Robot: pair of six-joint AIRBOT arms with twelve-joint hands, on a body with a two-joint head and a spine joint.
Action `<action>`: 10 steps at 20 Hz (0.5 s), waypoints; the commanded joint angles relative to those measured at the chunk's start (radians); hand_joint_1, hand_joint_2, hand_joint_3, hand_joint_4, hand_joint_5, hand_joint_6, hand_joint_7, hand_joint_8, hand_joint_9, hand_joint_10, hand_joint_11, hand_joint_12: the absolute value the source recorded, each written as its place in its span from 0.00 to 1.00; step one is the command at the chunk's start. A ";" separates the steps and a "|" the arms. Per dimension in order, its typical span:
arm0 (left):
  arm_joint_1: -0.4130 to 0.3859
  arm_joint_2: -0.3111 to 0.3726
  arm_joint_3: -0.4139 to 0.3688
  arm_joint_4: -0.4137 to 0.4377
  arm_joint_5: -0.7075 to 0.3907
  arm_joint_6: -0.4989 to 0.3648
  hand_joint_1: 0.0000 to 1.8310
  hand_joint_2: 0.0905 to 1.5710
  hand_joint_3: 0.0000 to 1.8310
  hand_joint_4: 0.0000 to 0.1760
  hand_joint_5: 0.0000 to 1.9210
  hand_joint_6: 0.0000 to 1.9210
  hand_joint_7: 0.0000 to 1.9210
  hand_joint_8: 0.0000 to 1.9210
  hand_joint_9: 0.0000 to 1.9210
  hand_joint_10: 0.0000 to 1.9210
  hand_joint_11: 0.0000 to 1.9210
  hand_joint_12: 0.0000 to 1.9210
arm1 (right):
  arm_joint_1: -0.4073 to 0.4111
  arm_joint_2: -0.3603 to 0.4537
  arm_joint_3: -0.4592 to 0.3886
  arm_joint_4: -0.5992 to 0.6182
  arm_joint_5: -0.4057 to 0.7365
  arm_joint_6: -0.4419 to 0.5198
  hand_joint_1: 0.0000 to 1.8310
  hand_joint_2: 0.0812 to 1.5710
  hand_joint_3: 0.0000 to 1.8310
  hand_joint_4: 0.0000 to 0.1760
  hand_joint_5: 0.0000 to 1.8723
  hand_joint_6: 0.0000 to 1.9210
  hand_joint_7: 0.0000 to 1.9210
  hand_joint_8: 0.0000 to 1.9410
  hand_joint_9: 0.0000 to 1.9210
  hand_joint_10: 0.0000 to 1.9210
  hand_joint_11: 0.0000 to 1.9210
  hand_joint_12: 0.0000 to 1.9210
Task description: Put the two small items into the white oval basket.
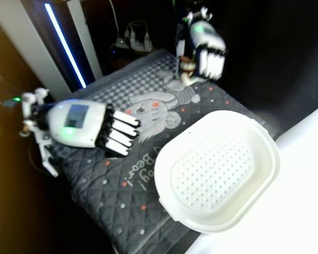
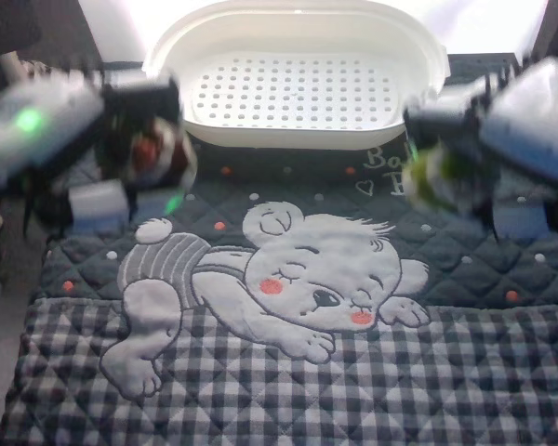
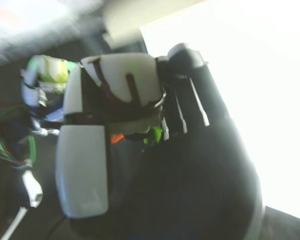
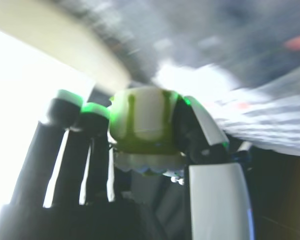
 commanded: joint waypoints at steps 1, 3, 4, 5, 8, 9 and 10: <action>-0.046 -0.017 0.030 -0.010 -0.092 -0.003 0.59 0.84 0.01 0.02 0.29 0.83 0.31 0.90 0.33 1.00 0.35 1.00 | 0.036 0.001 0.021 0.013 0.109 -0.003 0.60 0.68 0.34 0.00 0.25 0.98 0.33 0.94 0.43 1.00 0.50 1.00; -0.157 -0.079 0.121 -0.009 0.035 -0.003 0.68 0.83 0.00 0.00 0.24 0.95 0.31 0.88 0.35 1.00 0.41 1.00 | 0.096 -0.037 0.075 0.034 0.046 -0.039 0.57 0.65 0.41 0.08 0.27 1.00 0.33 0.96 0.40 1.00 0.46 1.00; -0.218 -0.117 0.173 -0.002 0.103 -0.003 0.73 0.76 0.00 0.00 0.24 0.97 0.30 0.98 0.36 1.00 0.42 1.00 | 0.135 -0.060 0.101 0.053 0.001 -0.082 0.57 0.64 0.43 0.14 0.29 1.00 0.33 0.96 0.40 1.00 0.46 1.00; -0.260 -0.150 0.217 -0.009 0.150 -0.003 0.63 0.82 0.02 0.00 0.28 0.84 0.32 0.93 0.39 1.00 0.46 1.00 | 0.170 -0.081 0.135 0.056 -0.037 -0.082 0.72 0.67 0.23 0.00 0.41 1.00 0.46 0.99 0.54 1.00 0.59 1.00; -0.365 -0.265 0.388 -0.051 0.330 0.001 0.59 0.83 0.02 0.13 0.30 0.85 0.31 0.87 0.32 1.00 0.37 1.00 | 0.271 -0.171 0.249 0.061 -0.145 -0.082 0.52 0.82 0.16 0.00 0.25 0.97 0.60 1.00 0.70 1.00 0.75 1.00; -0.377 -0.294 0.425 -0.058 0.368 0.000 0.58 0.84 0.03 0.15 0.30 0.88 0.29 0.88 0.29 1.00 0.32 1.00 | 0.277 -0.188 0.270 0.066 -0.157 -0.082 0.53 0.72 0.30 0.00 0.28 0.96 0.64 1.00 0.74 1.00 0.78 1.00; -0.385 -0.328 0.472 -0.069 0.413 0.000 0.58 0.85 0.03 0.16 0.29 0.90 0.29 0.88 0.29 1.00 0.33 1.00 | 0.279 -0.215 0.300 0.082 -0.171 -0.082 0.75 0.64 0.26 0.00 0.42 0.99 0.67 1.00 0.77 1.00 0.81 1.00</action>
